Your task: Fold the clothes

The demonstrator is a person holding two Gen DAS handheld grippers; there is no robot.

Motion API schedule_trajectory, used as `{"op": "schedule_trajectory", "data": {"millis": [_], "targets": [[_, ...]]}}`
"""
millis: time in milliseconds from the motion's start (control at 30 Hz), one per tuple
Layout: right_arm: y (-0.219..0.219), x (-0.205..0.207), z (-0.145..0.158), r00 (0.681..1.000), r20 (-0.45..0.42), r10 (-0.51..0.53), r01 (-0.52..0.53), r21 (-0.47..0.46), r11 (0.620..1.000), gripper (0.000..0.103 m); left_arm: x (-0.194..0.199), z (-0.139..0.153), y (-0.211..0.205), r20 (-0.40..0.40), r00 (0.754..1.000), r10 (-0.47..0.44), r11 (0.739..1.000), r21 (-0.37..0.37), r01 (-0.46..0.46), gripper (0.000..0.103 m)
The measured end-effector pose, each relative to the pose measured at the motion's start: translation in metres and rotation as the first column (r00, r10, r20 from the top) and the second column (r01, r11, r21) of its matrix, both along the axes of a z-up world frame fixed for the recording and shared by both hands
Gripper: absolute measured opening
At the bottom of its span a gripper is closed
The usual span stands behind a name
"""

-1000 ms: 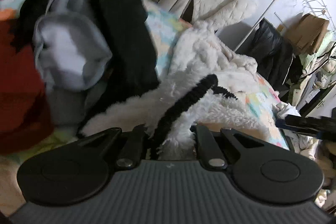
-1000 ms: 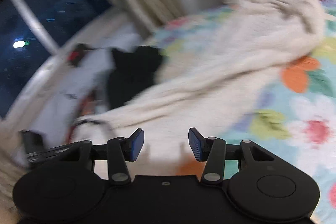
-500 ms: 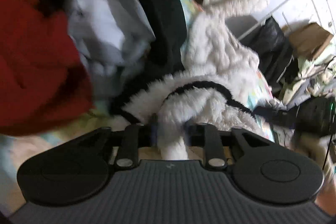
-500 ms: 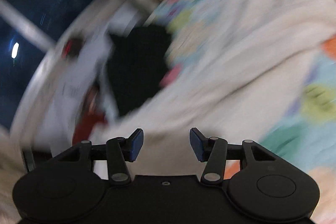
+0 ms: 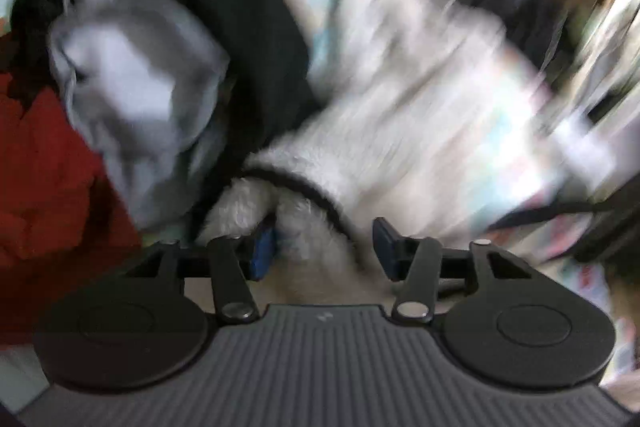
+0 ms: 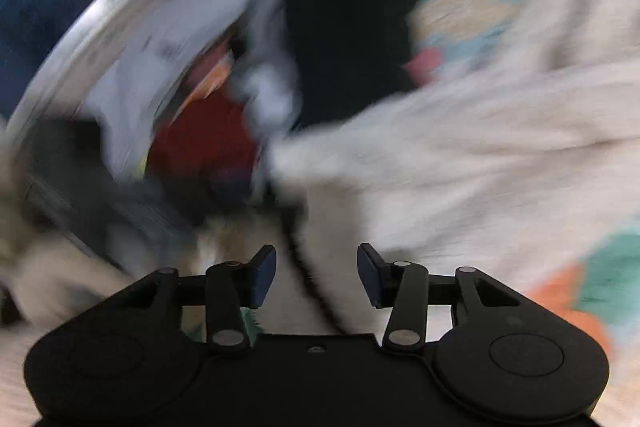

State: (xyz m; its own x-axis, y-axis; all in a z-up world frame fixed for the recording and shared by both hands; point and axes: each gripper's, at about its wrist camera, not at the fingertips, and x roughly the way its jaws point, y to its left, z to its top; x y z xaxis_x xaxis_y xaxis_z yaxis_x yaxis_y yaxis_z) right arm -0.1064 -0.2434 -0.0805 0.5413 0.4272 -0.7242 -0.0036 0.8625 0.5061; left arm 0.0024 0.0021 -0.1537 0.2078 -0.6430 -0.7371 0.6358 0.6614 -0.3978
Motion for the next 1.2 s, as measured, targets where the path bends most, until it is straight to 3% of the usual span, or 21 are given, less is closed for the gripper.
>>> {"op": "schedule_trajectory", "data": {"millis": [33, 133, 200, 267, 367, 400, 500, 533, 600, 667, 767, 867, 933, 1000, 1100, 1200], "targets": [[-0.021, -0.006, 0.017, 0.999, -0.009, -0.050, 0.050, -0.036, 0.998, 0.053, 0.001, -0.015, -0.008, 0.014, 1.000, 0.000, 0.999, 0.054, 0.000, 0.048], [-0.082, -0.020, 0.063, 0.986, -0.034, -0.165, 0.158, -0.166, 0.973, 0.057, -0.003, -0.021, -0.012, 0.057, 0.998, 0.011, 0.999, 0.038, -0.013, 0.048], [-0.124, -0.028, 0.087, 0.977, -0.031, -0.210, 0.190, -0.308, 0.932, 0.061, -0.007, -0.022, -0.014, 0.089, 0.996, 0.005, 0.999, 0.046, -0.009, 0.048], [-0.161, -0.026, 0.093, 0.974, -0.006, -0.227, 0.202, -0.433, 0.878, 0.061, -0.008, -0.025, -0.011, 0.091, 0.996, 0.015, 1.000, 0.018, -0.017, 0.048], [-0.210, -0.010, 0.084, 0.969, 0.068, -0.238, 0.238, -0.521, 0.819, 0.061, 0.002, -0.018, -0.001, 0.032, 0.999, 0.001, 1.000, -0.030, 0.000, 0.048], [-0.226, -0.003, 0.078, 0.963, 0.110, -0.246, 0.267, -0.524, 0.809, 0.061, 0.006, -0.008, 0.005, 0.022, 1.000, -0.010, 0.999, -0.044, 0.011, 0.048], [-0.260, 0.009, 0.068, 0.947, 0.220, -0.234, 0.319, -0.563, 0.762, 0.059, 0.008, 0.051, 0.025, 0.149, 0.982, 0.117, 0.993, -0.043, -0.112, 0.045], [-0.267, 0.011, 0.068, 0.939, 0.258, -0.226, 0.337, -0.569, 0.750, 0.059, 0.007, 0.073, 0.032, 0.204, 0.971, 0.123, 0.991, -0.069, -0.112, 0.049], [-0.281, 0.014, 0.066, 0.941, 0.259, -0.217, 0.331, -0.575, 0.748, 0.059, 0.011, 0.112, 0.040, 0.271, 0.950, 0.157, 0.985, -0.112, -0.130, 0.053], [-0.294, 0.018, 0.065, 0.943, 0.260, -0.209, 0.325, -0.581, 0.746, 0.059, 0.020, 0.133, 0.033, 0.271, 0.949, 0.159, 0.982, -0.142, -0.124, 0.053], [-0.313, 0.030, 0.060, 0.948, 0.254, -0.191, 0.309, -0.597, 0.740, 0.060, 0.025, 0.147, -0.009, 0.300, 0.949, 0.096, 0.990, -0.131, -0.059, 0.055], [-0.330, 0.054, 0.047, 0.962, 0.223, -0.156, 0.264, -0.630, 0.730, 0.060, 0.016, 0.150, -0.066, 0.300, 0.954, -0.025, 0.992, -0.109, 0.060, 0.059], [-0.336, 0.061, 0.047, 0.978, 0.166, -0.125, 0.201, -0.611, 0.765, 0.058, 0.006, 0.140, -0.108, 0.304, 0.949, -0.085, 0.989, -0.091, 0.118, 0.061], [-0.329, 0.061, 0.061, 0.985, 0.168, -0.037, 0.136, -0.630, 0.764, 0.058, 0.000, 0.121, -0.143, 0.312, 0.939, -0.142, 0.986, -0.035, 0.161, 0.062], [-0.330, 0.064, 0.071, 0.989, 0.144, 0.030, 0.084, -0.717, 0.692, 0.059, -0.005, 0.095, -0.177, 0.291, 0.934, -0.208, 0.978, 0.026, 0.209, 0.062], [-0.354, 0.075, 0.067, 0.990, 0.136, 0.029, 0.083, -0.743, 0.664, 0.059, -0.011, 0.084, -0.216, 0.290, 0.920, -0.264, 0.963, 0.021, 0.269, 0.063]]}}
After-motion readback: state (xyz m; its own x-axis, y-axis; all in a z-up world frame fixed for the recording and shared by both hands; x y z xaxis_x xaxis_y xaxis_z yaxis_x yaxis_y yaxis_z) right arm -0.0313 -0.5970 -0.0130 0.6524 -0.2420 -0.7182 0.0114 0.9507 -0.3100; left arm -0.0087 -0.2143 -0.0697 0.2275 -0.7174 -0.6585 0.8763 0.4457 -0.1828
